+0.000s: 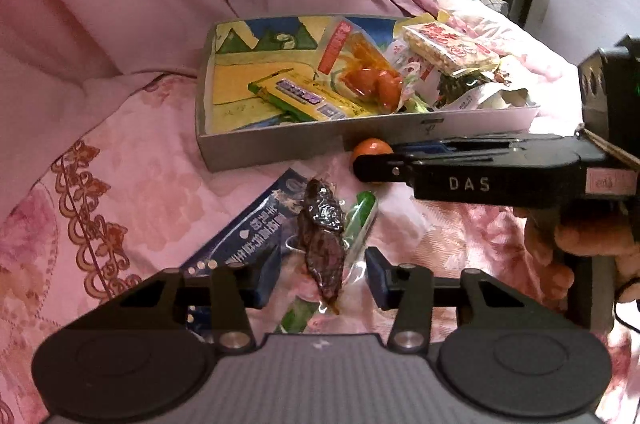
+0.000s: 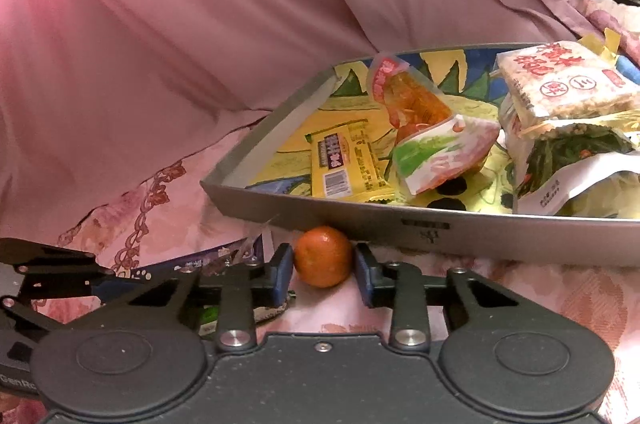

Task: Organize snacks
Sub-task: 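Close right gripper on the tangerine while left gripper grasps the dark jerky packet, then lift the tangerine and jerky packet and carry both over the box lid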

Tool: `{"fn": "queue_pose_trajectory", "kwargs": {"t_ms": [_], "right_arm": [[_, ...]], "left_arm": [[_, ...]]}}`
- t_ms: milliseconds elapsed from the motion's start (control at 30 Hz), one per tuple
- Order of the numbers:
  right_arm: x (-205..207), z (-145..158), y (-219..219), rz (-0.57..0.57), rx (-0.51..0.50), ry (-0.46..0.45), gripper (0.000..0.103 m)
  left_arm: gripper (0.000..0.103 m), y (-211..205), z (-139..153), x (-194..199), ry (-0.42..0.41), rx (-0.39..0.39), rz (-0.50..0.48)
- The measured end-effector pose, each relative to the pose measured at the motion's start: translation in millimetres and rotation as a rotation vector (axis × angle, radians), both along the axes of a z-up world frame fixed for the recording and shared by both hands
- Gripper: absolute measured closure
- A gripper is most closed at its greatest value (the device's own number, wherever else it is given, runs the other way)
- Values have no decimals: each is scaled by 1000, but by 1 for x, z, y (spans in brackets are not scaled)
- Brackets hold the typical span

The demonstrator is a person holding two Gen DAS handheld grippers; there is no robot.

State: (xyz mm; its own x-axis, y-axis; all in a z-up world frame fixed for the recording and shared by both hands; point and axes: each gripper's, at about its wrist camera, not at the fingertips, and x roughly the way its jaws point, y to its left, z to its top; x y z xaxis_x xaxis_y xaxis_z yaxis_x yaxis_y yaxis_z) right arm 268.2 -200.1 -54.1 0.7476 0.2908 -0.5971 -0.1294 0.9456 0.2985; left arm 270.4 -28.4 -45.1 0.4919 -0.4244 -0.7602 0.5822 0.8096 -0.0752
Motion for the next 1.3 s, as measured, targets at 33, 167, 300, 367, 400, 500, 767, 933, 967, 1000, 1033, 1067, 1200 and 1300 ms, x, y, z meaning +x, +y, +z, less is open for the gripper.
{"fn": "queue_pose_trajectory", "kwargs": {"t_ms": [33,167,300,367,400,500,767,933,967,1000,1033,1067,1200,1300], "right_arm": [[-2,1,1,5,-9,-1,68],[-14,4,-1,17,-25,13,68],[-33,9,-10,27,-24,48,68],[-42,12,-12,35,-51,68,68],[-46,13,-14,39,-61,77,68],[-60,18,-20,41,-90,97,69],[-97,29,-36,90,-199,142,68],[-114,31,-36,155,-256,148,68],[-116,30,-38,161,-255,155,68],[-116,29,-40,161,-249,163,68],[-115,27,-43,155,-237,174,67],[-114,26,-44,147,-228,182,67],[-109,21,-49,133,-205,200,67],[-108,21,-50,132,-198,204,66]], "left_arm": [[53,0,0,-1,12,-7,10],[53,-1,0,-11,34,-32,41],[53,-3,2,-23,48,-61,56],[53,-6,4,-30,41,-59,53],[53,-8,5,-34,33,-49,42],[53,-13,6,-45,27,-36,25],[54,-37,3,-84,16,38,-51],[55,-54,-6,-103,28,71,-101],[55,-56,-7,-103,29,74,-98],[55,-57,-8,-103,35,75,-92],[54,-58,-8,-102,40,74,-85],[51,-58,-8,-102,42,71,-78],[40,-60,-6,-98,44,56,-64],[37,-65,-7,-96,58,55,-65]]}}
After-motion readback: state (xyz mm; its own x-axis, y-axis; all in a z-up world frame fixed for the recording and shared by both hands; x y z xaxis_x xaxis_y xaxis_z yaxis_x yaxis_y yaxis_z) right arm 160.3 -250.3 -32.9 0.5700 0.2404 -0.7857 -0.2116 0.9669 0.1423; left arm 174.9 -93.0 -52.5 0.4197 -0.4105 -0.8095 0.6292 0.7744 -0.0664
